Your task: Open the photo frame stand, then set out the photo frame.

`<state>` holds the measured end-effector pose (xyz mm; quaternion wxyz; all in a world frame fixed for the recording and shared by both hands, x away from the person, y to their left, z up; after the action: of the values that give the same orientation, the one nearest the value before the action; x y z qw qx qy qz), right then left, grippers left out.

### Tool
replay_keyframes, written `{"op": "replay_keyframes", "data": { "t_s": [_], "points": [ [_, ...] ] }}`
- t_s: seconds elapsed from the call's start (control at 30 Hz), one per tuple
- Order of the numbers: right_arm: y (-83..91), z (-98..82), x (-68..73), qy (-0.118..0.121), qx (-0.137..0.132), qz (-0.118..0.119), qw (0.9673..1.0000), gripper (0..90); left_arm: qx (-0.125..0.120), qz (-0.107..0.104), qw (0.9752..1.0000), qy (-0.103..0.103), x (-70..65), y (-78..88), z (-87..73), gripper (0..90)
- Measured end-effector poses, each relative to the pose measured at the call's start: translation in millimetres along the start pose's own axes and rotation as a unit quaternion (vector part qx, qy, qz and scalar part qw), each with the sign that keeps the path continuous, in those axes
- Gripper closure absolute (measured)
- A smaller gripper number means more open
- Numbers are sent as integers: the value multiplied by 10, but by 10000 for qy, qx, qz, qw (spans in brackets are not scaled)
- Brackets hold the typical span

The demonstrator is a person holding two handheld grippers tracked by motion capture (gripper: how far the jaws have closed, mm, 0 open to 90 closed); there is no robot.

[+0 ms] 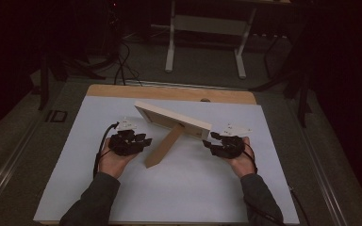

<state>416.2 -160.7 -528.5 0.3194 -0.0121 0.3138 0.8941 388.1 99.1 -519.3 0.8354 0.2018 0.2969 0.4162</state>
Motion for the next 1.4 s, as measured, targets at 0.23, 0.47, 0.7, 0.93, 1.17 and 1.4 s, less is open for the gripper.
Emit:
{"op": "replay_keyframes", "data": {
  "t_s": [0.23,0.47,0.7,0.93,1.17,1.4],
  "points": [
    [22,-89,-26,-82,28,-30,10000,602,-101,131,9998,67,55,40,87,635],
    [94,-144,-115,-285,-13,-222,9993,767,-109,166,9996,192,85,44,129,646],
    [101,-141,-172,-433,24,-429,9981,849,-149,155,9994,264,108,40,171,703],
    [28,-40,-203,-642,-53,-604,9961,898,-142,202,9996,167,84,4,235,877],
    [-53,-3,-224,-758,-29,-649,9950,899,-314,301,9988,224,101,-9,331,900],
    [-117,9,-263,-964,-71,-681,9930,899,-447,329,9981,259,84,-41,418,900]
  ]
}}
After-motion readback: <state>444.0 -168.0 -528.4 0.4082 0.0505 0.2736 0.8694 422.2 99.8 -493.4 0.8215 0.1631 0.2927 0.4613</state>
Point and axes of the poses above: each handheld gripper's, and its own axes: y roughly backward along the jaws, z roughly out of its top, x roughly to its left, the point moved 9 cm from there along -y, roughly forward along the jaws, and after that the axes turned 12 degrees about y, right-handed, at the moved point
